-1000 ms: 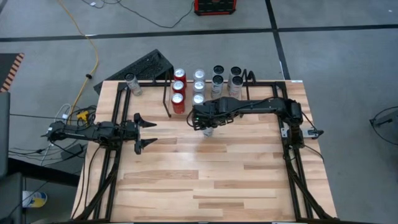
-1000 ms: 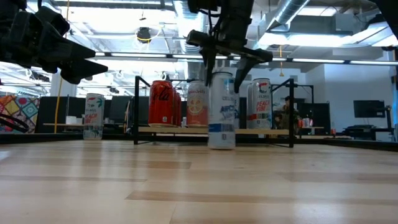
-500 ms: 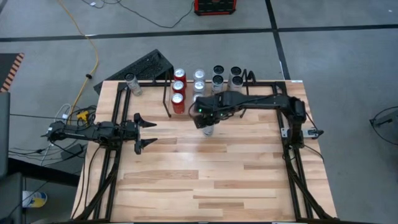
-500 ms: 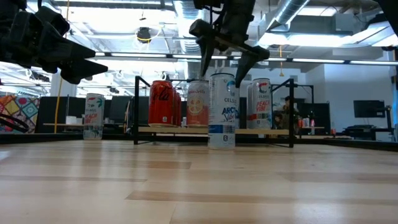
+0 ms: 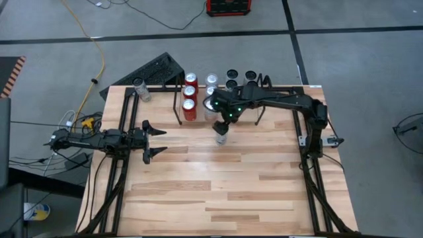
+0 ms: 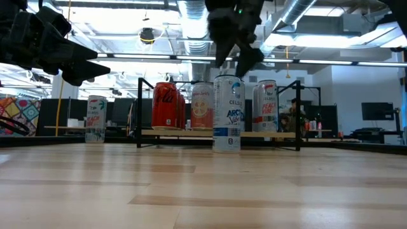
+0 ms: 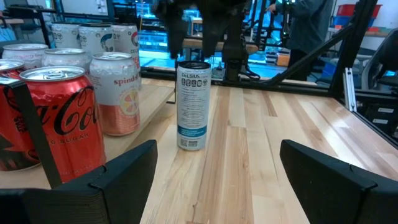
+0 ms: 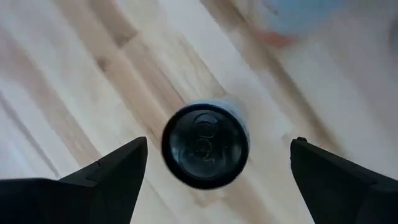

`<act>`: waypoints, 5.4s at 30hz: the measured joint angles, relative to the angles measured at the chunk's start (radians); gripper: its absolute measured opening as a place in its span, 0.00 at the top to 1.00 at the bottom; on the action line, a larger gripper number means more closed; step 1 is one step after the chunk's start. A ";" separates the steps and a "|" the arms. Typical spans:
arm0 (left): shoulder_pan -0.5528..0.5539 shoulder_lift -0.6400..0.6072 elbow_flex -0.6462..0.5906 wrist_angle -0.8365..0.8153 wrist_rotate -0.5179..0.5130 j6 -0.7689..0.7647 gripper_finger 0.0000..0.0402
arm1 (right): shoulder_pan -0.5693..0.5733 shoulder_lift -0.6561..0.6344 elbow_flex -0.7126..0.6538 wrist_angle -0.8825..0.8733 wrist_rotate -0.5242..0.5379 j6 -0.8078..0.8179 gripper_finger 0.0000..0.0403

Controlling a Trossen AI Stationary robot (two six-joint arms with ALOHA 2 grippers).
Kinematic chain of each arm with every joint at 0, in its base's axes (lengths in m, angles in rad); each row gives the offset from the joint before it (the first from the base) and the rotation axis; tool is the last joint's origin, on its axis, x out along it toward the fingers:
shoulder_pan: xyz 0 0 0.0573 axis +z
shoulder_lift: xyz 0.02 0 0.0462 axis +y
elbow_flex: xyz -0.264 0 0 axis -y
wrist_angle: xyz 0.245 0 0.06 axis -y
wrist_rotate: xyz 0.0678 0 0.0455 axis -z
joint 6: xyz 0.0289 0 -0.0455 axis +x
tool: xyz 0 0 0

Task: Place canned beverage on shelf
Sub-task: Put the white blue soda can on the shelf aligned with the other white blue soda cans

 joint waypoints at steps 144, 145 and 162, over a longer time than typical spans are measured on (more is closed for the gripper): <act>0.000 0.000 0.000 0.000 0.000 0.000 0.19 | -0.243 0.078 0.134 -0.199 0.114 -1.003 0.42; 0.000 0.000 0.000 0.000 0.000 0.000 0.19 | -0.241 0.078 0.134 -0.198 0.116 -1.003 0.42; 0.000 0.000 0.000 0.000 0.000 0.000 0.19 | -0.268 0.079 0.134 -0.180 0.113 -0.997 0.41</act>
